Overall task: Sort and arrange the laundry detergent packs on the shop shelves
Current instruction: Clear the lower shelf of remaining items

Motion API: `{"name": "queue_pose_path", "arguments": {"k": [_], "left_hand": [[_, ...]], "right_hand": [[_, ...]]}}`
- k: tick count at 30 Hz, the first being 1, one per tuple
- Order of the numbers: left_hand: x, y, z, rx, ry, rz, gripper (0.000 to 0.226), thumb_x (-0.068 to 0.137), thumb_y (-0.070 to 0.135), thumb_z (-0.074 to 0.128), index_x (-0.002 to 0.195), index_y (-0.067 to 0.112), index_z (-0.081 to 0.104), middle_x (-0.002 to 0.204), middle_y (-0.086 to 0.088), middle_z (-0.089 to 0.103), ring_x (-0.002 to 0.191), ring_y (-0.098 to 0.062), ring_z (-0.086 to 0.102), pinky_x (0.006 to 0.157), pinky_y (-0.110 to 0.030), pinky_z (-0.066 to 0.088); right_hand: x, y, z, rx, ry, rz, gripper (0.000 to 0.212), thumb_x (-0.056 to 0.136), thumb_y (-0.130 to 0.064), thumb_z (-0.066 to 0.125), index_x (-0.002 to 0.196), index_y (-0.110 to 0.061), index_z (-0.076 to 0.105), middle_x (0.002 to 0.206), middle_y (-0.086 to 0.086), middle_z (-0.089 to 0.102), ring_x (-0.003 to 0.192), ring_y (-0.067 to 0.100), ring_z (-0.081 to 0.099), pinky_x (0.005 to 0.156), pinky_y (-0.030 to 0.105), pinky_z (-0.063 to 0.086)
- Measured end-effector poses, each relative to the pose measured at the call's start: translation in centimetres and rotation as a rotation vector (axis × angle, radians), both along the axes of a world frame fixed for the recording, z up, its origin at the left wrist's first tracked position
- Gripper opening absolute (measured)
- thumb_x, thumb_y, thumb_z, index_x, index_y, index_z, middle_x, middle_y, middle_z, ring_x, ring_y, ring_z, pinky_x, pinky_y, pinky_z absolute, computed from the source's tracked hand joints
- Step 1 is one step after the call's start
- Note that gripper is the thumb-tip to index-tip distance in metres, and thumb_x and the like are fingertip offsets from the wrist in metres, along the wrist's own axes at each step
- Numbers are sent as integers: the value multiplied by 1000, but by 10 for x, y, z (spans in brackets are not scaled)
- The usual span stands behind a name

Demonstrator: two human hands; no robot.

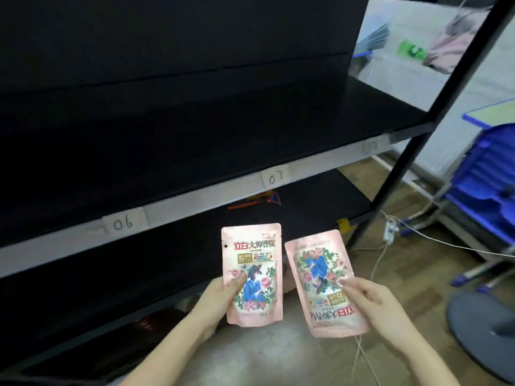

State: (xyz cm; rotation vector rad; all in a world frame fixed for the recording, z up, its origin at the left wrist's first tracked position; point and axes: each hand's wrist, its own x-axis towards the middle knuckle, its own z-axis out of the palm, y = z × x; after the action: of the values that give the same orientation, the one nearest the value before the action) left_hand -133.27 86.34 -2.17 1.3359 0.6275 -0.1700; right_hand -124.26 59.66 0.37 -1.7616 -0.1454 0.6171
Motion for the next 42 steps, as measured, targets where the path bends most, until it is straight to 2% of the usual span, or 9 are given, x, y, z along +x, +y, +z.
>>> {"name": "queue_pose_path", "arguments": {"k": [2,4,9,18,23,30,35,39,42], "left_hand": [[-5,-16,41,1,-37,-48,42,79,38,58,109,9,65,100,-7,74,94,-24,71,85,-39,54],[-4,-27,80,19,-96,-80,45,77,40,58,110,9,65,101,-8,74,94,-24,71,87,-43,54],[11,-43,192,103,-307,-164,35,86,37,53,104,10,66,95,-6,75,88,-22,72,72,-33,58],[82,-68,363,250,-691,-78,37,75,43,55,93,12,66,84,-7,75,74,-19,72,61,-30,56],[156,-89,426,149,-831,-12,30,76,38,57,96,17,65,83,-4,75,72,-17,72,62,-32,58],[301,-91,494,124,-891,76,21,102,23,41,108,11,57,102,-11,68,79,-20,70,68,-36,59],[404,-86,521,474,-776,410,20,94,6,51,109,-2,61,101,-18,65,79,-27,65,63,-31,56],[435,-83,505,1154,-521,335,37,87,8,49,122,0,58,126,-18,59,113,-33,57,88,-35,49],[432,-82,492,1388,-463,228,35,87,14,48,117,4,63,120,-16,63,111,-31,56,84,-30,44]], "right_hand": [[-21,-16,43,112,-6,-89,21,77,-27,75,81,-7,74,86,14,74,75,18,70,63,22,54],[-32,-28,84,193,-36,-119,62,44,-60,85,84,-14,77,87,11,75,77,17,71,61,20,54],[-24,-38,180,453,-175,-227,79,31,-56,91,88,-4,72,93,19,72,82,25,71,64,27,57],[80,-41,323,786,-472,-127,54,45,-42,89,87,-13,75,95,11,73,89,20,70,75,32,59],[163,-46,383,768,-538,-75,14,79,-17,61,87,-10,70,83,4,74,78,14,71,63,25,58],[314,-38,450,679,-452,-149,17,96,-3,46,83,-3,56,65,5,71,59,13,70,53,29,58],[417,-3,483,266,-560,-239,15,90,4,53,100,13,59,82,17,63,70,23,56,54,31,49],[444,6,474,-507,-840,-131,29,90,-17,59,108,6,58,102,19,60,85,28,52,63,28,40],[447,5,464,-651,-947,-94,32,93,-21,54,112,3,62,111,19,63,92,30,54,68,29,38]]}}
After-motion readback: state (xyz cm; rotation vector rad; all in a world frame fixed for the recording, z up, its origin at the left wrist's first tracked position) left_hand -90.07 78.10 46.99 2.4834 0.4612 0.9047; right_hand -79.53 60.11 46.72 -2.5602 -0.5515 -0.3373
